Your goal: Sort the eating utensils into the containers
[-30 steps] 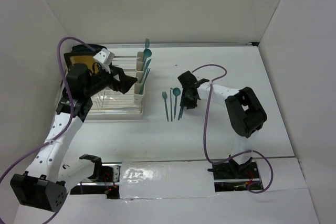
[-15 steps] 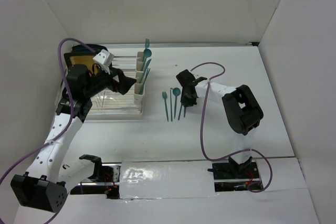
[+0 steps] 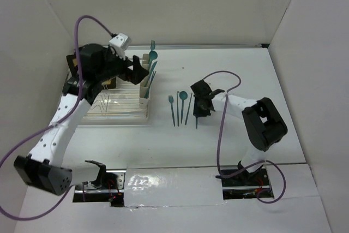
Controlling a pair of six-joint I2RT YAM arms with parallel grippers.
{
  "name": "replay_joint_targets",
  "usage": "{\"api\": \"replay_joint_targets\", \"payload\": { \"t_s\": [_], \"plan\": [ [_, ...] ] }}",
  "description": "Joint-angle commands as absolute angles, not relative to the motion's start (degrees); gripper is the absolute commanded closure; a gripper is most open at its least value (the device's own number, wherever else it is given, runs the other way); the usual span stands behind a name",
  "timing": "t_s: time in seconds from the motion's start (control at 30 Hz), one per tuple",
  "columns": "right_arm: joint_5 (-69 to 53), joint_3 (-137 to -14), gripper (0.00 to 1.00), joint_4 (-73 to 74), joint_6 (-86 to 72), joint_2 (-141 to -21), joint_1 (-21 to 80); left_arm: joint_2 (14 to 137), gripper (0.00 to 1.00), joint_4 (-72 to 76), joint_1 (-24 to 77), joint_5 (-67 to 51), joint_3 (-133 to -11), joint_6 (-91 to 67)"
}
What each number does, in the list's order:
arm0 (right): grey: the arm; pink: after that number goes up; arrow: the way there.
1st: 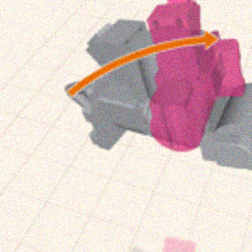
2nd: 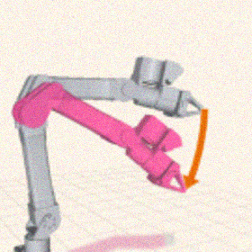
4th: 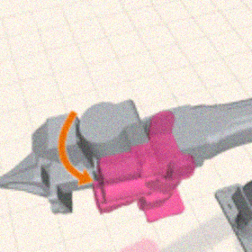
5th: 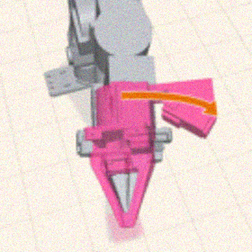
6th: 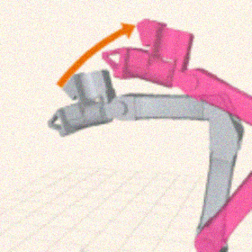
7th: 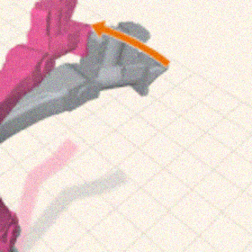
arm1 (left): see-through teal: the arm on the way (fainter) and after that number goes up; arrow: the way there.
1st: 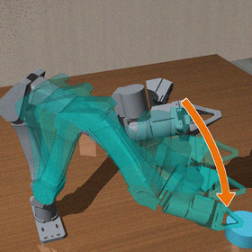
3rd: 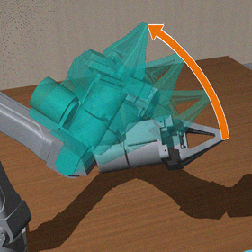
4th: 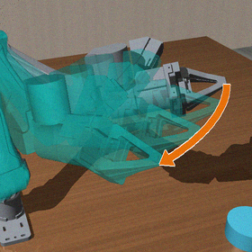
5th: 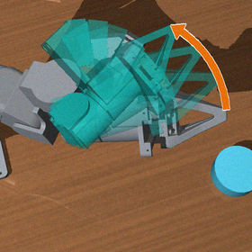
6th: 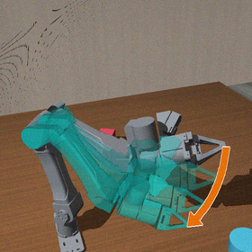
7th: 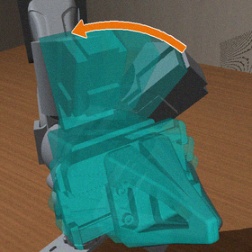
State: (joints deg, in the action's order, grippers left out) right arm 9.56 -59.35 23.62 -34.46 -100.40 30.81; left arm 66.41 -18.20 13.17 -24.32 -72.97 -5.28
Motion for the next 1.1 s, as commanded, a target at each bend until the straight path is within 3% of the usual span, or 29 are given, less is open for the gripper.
{"api": "replay_joint_targets", "payload": {
  "t_s": [0.0, 0.1, 0.37, 0.6, 0.87, 1.07],
  "plan": [
    [3.6, -55.8, 1.0, 19.5, -30.5, -90.2, 30.1, 74.0, 0.0, -26.1, 16.6, -20.0, -84.1, -9.0],
    [1.2, -55.8, 1.0, 17.7, -28.3, -83.4, 30.1, 78.8, 0.0, -28.7, 18.5, -19.4, -91.7, -14.3],
    [-4.0, -58.4, 1.0, 14.8, -24.6, -73.4, 29.7, 87.9, 0.04, -21.1, 24.5, -22.6, -95.8, -25.3],
    [-7.4, -63.2, 1.0, 11.4, -26.9, -69.7, 29.4, 96.3, 0.05, -18.8, 28.8, -21.6, -103.6, -26.5],
    [-8.1, -68.5, 1.0, 12.7, -25.8, -68.7, 29.5, 99.3, 0.07, -18.1, 31.9, -20.6, -103.1, -27.8],
    [-9.1, -69.0, 1.0, 11.7, -26.5, -68.1, 29.5, 101.5, 0.14, -17.7, 32.8, -22.4, -104.9, -29.1]
  ]
}}
